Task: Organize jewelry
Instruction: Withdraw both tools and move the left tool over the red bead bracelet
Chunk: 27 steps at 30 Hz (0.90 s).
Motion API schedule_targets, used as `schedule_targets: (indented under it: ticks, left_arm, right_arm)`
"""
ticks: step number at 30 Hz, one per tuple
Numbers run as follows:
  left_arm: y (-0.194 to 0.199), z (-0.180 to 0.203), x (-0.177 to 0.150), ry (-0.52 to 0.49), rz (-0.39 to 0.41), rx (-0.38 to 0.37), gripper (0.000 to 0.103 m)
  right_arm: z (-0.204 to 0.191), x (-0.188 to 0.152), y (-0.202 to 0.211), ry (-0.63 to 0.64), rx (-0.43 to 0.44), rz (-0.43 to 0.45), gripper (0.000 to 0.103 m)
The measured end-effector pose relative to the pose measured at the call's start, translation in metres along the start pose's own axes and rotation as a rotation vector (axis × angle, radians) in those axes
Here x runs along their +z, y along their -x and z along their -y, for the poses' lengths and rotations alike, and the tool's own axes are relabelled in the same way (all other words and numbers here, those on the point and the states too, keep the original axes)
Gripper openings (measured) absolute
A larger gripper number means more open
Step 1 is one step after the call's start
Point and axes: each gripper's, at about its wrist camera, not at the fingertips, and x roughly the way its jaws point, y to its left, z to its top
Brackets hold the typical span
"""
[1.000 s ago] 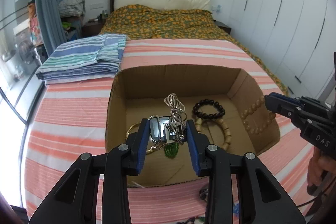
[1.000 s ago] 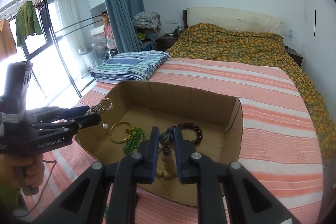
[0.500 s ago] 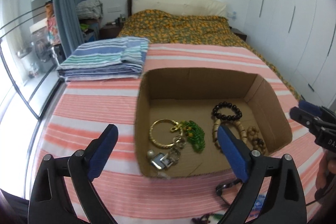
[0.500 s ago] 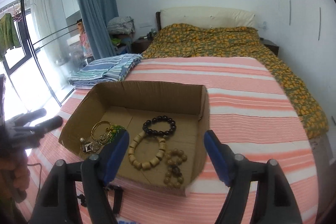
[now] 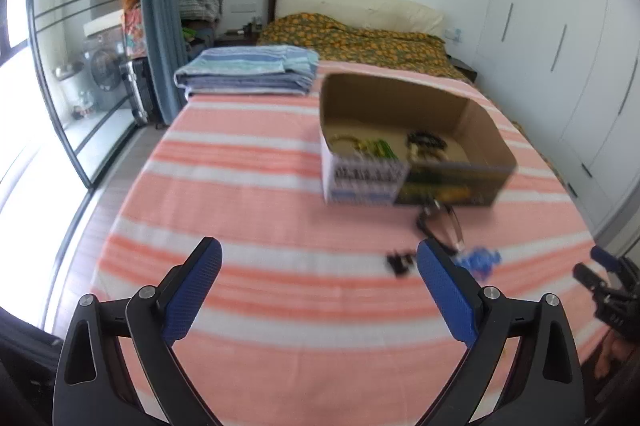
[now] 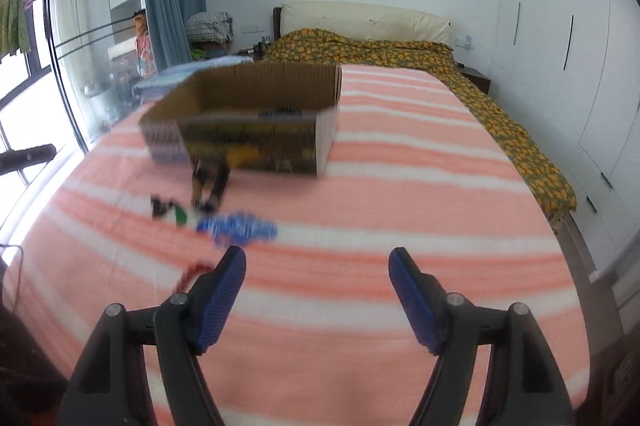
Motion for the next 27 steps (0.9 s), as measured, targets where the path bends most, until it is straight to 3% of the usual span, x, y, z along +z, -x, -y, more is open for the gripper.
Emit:
schedule_targets:
  ticks: [7,13,27]
  left_arm:
    - [0.017,0.026,-0.07,-0.042,-0.036,-0.073,0.098]
    - [0.031,0.036,-0.106,-0.065,-0.053,-0.096,0.098]
    - [0.025,0.04,-0.123,-0.043,-0.09,-0.106,0.098]
  right_arm:
    - [-0.026,-0.054,0.018,0.021,0.045,-0.003,0.076]
    - [-0.041,-0.072,0.032,0.015,0.056,0.028,0.076]
    - [-0.031,-0.086,0.032,-0.018,0.032,0.028,0.076]
